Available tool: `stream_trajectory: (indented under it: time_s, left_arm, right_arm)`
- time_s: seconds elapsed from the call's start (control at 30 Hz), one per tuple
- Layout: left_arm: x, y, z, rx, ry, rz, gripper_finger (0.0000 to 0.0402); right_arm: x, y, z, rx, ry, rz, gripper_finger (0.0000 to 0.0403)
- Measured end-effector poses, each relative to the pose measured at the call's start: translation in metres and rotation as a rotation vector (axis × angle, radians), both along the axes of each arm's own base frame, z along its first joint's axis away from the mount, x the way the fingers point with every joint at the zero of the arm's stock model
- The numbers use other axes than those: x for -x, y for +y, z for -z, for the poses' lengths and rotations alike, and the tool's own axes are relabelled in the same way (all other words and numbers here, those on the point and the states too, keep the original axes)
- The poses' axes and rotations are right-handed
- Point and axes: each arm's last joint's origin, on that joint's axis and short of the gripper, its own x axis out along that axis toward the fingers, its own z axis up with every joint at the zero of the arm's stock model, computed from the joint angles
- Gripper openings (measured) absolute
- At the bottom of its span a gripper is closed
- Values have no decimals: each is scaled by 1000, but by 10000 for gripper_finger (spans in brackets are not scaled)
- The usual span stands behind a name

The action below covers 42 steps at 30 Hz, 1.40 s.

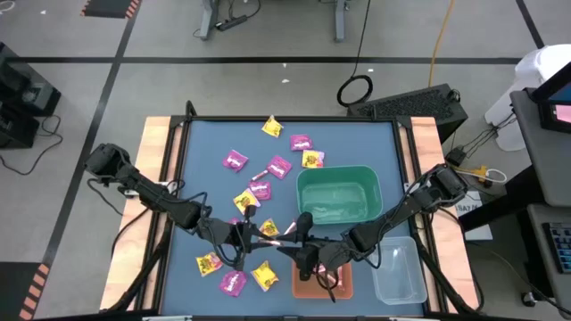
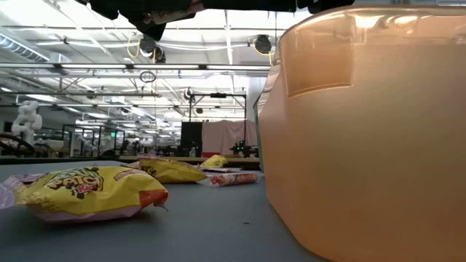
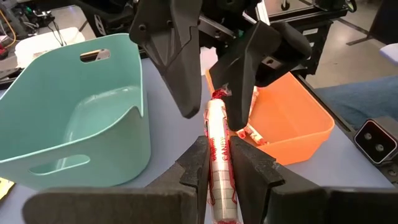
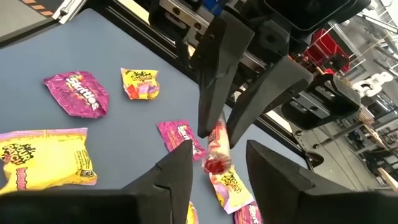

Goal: Sort candy
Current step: Put the white candy into the orange bin

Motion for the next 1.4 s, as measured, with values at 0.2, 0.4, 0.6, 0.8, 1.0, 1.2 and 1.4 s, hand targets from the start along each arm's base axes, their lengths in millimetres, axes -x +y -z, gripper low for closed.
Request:
stream_trajectory:
  time_s: [0.2, 0.4, 0.6, 0.8, 1.0, 1.2, 1.4]
  left_arm:
    - [0, 0, 0, -2, 3, -1, 66]
    - [0, 0, 0, -2, 3, -1, 66]
    - [0, 1, 0, -3, -1, -14, 66]
    - [0, 1, 0, 0, -4, -32, 71]
    - [1, 2, -4, 6, -23, -44, 123]
    - [7, 3, -16, 14, -63, -48, 191]
    - [16, 2, -25, 8, -74, -41, 221]
  right_arm:
    - [-1, 0, 0, -11, 2, -22, 104]
    - [-1, 0, 0, -12, 1, -22, 70]
    - [-1, 0, 0, -10, 0, -17, 43]
    - [0, 0, -1, -7, -2, -10, 41]
    - [4, 7, -1, 12, -10, 13, 44]
    - [18, 22, -10, 27, -29, -11, 45]
    - [35, 33, -30, -92, -103, 56, 45]
